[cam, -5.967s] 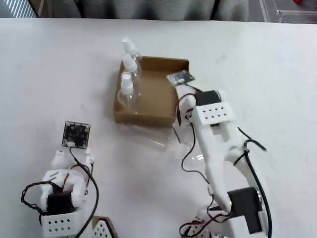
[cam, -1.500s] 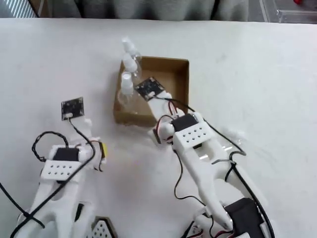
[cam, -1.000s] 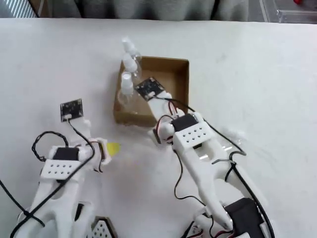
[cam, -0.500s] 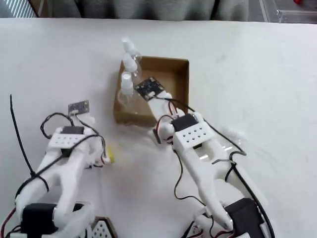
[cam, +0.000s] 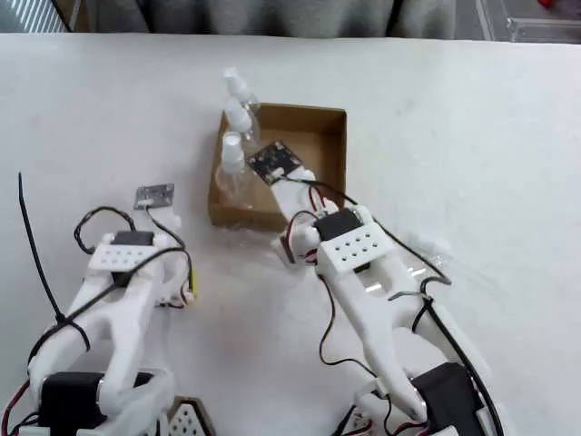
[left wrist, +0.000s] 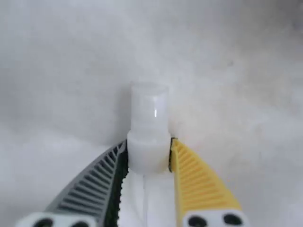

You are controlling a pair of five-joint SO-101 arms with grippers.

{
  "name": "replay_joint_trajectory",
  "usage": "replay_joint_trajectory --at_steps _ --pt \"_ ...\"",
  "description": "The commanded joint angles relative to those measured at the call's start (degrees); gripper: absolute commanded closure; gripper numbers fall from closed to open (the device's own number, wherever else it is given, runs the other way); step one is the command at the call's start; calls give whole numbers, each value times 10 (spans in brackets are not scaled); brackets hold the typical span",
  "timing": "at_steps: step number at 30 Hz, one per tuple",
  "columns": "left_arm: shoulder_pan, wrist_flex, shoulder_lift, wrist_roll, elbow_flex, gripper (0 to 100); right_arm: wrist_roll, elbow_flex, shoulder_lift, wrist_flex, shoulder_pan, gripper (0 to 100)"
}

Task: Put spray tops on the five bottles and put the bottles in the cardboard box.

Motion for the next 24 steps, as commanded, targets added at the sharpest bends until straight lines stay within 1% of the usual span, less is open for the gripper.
replay_joint_trajectory --at_steps 1,4,13,15,20,22,24 --pt "-18 -9 0 -40 -43 945 6 -6 -22 6 17 975" --pt "-28 -13 0 -39 -43 945 6 -7 -23 5 24 974" --pt "-26 -9 0 -41 -44 944 5 -7 -18 3 23 975" --pt "-28 -6 0 -41 -51 911 5 -7 -18 3 23 975" --pt "-70 47 0 -43 -90 751 5 -7 -18 3 23 975" --pt "-87 47 0 -43 -96 732 5 -7 -18 3 23 976" --pt "-93 47 3 -43 -98 752 5 -6 -18 3 23 976"
